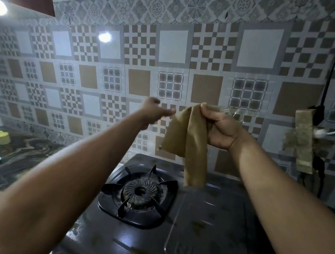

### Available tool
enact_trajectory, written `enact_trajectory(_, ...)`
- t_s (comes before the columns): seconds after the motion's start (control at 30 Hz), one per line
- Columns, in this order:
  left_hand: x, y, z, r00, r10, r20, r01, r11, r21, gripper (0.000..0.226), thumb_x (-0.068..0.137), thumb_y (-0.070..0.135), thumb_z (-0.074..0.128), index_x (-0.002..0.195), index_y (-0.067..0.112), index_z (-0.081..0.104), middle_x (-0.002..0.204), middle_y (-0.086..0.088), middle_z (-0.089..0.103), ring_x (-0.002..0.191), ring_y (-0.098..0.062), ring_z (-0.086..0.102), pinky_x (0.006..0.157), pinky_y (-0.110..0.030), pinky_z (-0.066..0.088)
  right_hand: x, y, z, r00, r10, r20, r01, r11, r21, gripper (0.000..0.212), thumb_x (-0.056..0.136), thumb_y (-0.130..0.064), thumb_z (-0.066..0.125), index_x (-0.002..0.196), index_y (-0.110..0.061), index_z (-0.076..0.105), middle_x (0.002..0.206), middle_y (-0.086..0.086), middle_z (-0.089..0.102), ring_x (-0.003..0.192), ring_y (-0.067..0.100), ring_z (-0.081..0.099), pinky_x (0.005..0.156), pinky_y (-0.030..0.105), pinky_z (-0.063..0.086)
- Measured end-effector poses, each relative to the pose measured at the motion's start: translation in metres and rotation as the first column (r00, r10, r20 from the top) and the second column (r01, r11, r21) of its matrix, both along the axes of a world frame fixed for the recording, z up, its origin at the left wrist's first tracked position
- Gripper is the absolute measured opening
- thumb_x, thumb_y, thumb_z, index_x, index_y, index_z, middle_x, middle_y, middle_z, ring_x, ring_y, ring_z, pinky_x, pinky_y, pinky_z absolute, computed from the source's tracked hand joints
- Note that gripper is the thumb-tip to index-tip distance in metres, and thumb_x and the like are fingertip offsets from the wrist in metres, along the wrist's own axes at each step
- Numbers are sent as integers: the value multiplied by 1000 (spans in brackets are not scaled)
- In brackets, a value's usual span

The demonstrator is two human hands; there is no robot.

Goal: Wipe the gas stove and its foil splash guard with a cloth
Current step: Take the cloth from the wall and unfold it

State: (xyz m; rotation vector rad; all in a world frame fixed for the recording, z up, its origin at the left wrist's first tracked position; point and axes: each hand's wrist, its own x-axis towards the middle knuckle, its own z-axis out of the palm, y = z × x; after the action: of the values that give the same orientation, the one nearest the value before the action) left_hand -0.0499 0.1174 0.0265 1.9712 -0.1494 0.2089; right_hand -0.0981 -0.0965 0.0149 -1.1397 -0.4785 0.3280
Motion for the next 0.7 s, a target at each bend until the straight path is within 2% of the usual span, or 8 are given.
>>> enact_trajectory(0.07,2,-1,-32,949,-76,-305,29,988,-154,82,77,56,68,135,4,44,134,-19,49,107,-35,57,86,-52,53,1,1,5,993,-114,-17,114,993,3,29,94,-27,52,103,-3,65,96,15,69,89,26,69,79,41,58)
enact_trajectory(0.13,-4,-5,-57,797,-292,-528,68,913,-402,97,79,74,48,136,-3,39,135,-32,46,113,-48,54,85,-55,51,3,0,6,981,-187,-45,187,982,-12,29,96,-27,50,100,-3,66,93,14,69,87,26,69,79,41,58)
enact_trajectory(0.2,-12,-14,-74,673,-517,-529,93,769,-633,102,80,82,29,125,-7,50,122,-33,58,110,-43,59,89,-50,50,5,-3,6,974,-220,-62,217,975,-48,31,98,-26,48,96,-3,68,90,14,70,87,26,69,80,41,58)
enact_trajectory(0.27,-19,-20,-82,628,-643,-438,95,622,-777,99,77,86,29,106,-2,62,93,-21,69,86,-30,66,84,-36,53,5,-5,6,967,-241,-83,232,967,-105,33,101,-25,43,96,-3,67,88,13,70,87,25,68,80,39,56)
enact_trajectory(0.37,-23,-26,-80,704,-635,-318,84,519,-851,68,84,61,55,109,-2,57,89,-15,66,85,-28,62,102,-37,45,4,-7,5,946,-312,-92,281,926,-253,36,103,-28,39,91,-6,65,83,12,69,83,24,66,77,38,52)
enact_trajectory(0.47,-20,-33,-74,818,-488,-306,72,613,-787,17,92,16,58,102,3,58,88,-11,64,82,-23,65,85,-41,57,4,-16,8,912,-406,-60,358,859,-365,34,102,-29,41,87,-8,64,81,13,69,78,26,67,75,42,52)
enact_trajectory(0.57,-12,-33,-70,888,-292,-354,-18,748,-663,13,91,7,59,102,0,59,90,-11,59,78,-20,61,68,-33,57,5,-27,11,849,-529,3,468,748,-471,21,98,-24,53,88,-9,63,78,12,68,73,26,69,75,45,56)
enact_trajectory(0.7,0,-27,-62,942,-74,-328,-107,859,-501,26,89,10,63,113,0,59,110,-15,65,94,-25,64,72,-34,57,14,-36,7,726,-678,120,589,522,-617,21,85,-20,72,97,-4,66,93,16,68,82,32,70,73,49,59)
